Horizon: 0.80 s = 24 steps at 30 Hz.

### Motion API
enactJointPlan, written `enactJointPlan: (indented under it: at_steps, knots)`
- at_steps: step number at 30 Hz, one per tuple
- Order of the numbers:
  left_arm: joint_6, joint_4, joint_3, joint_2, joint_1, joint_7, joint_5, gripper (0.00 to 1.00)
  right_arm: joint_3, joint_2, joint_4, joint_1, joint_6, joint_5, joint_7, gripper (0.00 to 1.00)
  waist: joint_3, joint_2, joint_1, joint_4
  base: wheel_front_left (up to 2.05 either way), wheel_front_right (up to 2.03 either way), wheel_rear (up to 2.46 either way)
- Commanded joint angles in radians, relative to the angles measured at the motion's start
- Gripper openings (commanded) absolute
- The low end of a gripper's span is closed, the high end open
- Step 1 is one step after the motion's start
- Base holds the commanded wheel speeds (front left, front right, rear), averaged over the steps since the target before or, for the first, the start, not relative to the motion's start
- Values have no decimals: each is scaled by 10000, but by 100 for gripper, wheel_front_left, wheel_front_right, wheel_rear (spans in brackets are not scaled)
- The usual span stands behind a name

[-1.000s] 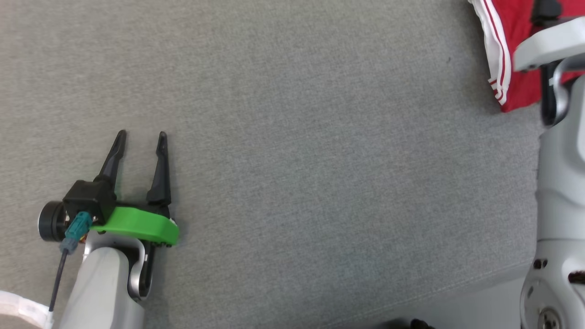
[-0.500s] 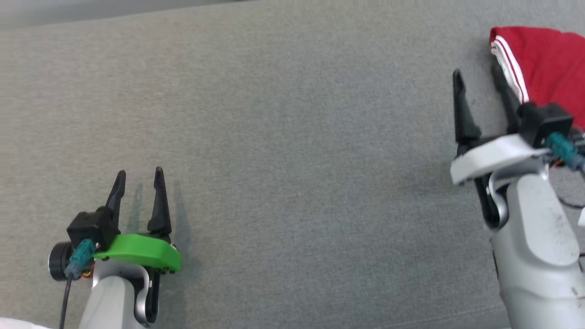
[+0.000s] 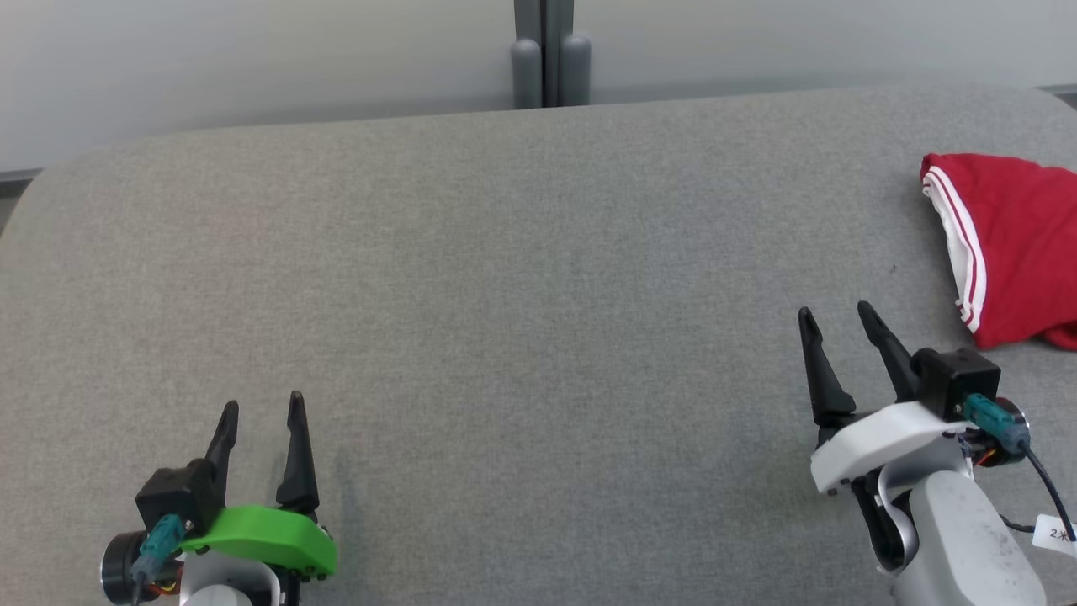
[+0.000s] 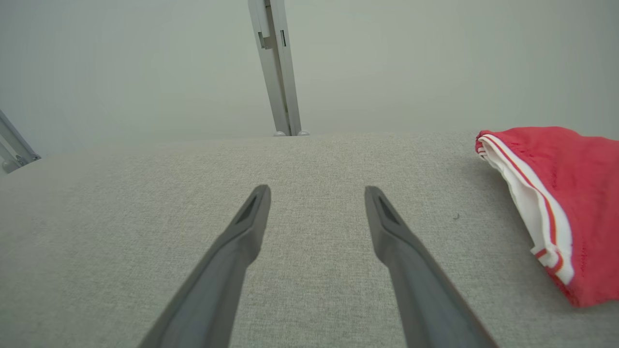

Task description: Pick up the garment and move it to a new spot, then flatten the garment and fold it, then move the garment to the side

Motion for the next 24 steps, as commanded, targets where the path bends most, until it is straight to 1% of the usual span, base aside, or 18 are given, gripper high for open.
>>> enactJointPlan:
  at_steps: [1, 10, 11, 16, 24]
  knots:
    - [34, -4, 72, 0, 258, 6, -8, 100, 29, -46, -43, 311, -19, 107, -41, 100, -579, 0, 0, 241, 0, 0, 0]
    - [34, -240, 142, -38, 829, 6, 49, 100, 244, -45, -37, 1012, -19, 299, -41, 100, -1130, 0, 0, 244, 0, 0, 0]
    - [0, -172, 135, -48, 714, 3, -5, 0, 236, 8, -11, 906, 0, 253, 5, 0, -1022, 0, 0, 204, 0, 0, 0]
    - [0, 219, 155, -114, 861, 61, -146, 0, 192, 85, 352, 1214, 0, 385, 99, 0, -1031, 0, 0, 204, 0, 0, 0]
    - [2, 49, 290, -108, 745, 493, -1612, 0, 47, 72, 148, 1238, -1, 1925, 540, 0, -1040, 0, 0, 199, 0, 0, 0]
